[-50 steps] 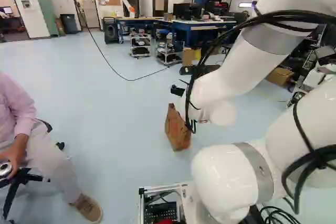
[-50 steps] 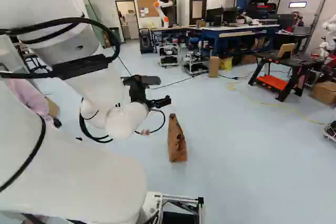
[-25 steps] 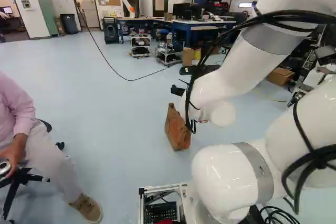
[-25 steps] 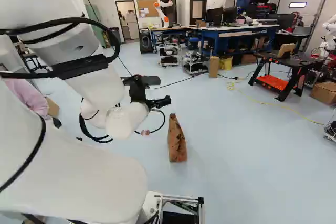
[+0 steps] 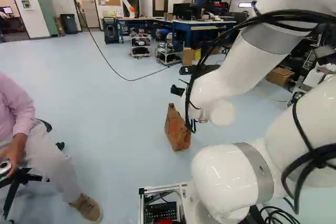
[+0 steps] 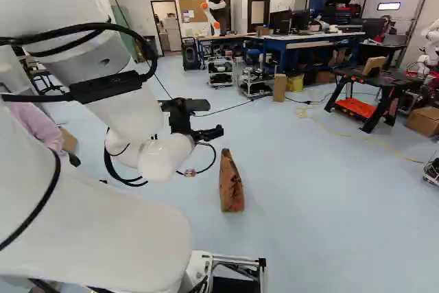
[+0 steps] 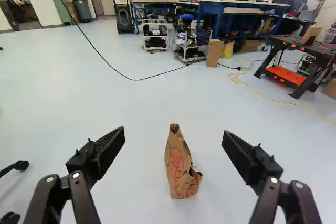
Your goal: Pick up the grocery bag from the ground
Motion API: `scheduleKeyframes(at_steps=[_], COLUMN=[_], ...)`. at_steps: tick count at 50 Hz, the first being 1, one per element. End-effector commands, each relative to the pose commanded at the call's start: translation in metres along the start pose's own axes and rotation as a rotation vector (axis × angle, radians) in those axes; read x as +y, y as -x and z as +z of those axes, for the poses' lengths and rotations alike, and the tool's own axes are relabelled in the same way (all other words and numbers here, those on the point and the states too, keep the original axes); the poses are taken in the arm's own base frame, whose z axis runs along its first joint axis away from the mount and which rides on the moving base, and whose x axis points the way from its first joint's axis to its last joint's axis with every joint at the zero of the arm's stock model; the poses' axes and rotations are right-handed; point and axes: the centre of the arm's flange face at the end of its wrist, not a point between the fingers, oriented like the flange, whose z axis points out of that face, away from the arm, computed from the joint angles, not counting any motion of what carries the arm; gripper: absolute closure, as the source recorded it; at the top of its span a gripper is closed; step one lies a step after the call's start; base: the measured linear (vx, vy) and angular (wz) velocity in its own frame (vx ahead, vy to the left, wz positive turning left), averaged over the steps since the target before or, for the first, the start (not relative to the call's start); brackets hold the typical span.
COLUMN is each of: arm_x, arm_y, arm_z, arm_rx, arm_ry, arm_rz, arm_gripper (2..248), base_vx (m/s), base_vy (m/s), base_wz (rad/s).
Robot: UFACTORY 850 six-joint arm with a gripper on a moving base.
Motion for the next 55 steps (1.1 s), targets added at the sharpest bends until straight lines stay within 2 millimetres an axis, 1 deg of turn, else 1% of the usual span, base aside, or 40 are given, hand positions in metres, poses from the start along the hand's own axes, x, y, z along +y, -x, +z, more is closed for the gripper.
scheduleKeyframes(at_steps=[11,26,39,55], arm_x=[0.000,0.000,0.001,0.012], arm_y=[-0.008,-0.022,-0.037,-0.054], arm_z=[0.015,0.047,0.086,0.137], arm_rx=[-0.007,-0.016,-0.018,-0.011], arm_ry=[0.000,0.000,0.003,0.027], arm_rz=[0.000,0.000,0.001,0.010], arm_gripper=[3,3,3,3], base_vx=[0.000,0.000,0.000,0.000], base_vy=[0.000,0.000,0.000,0.000], base_wz=[0.000,0.000,0.000,0.000])
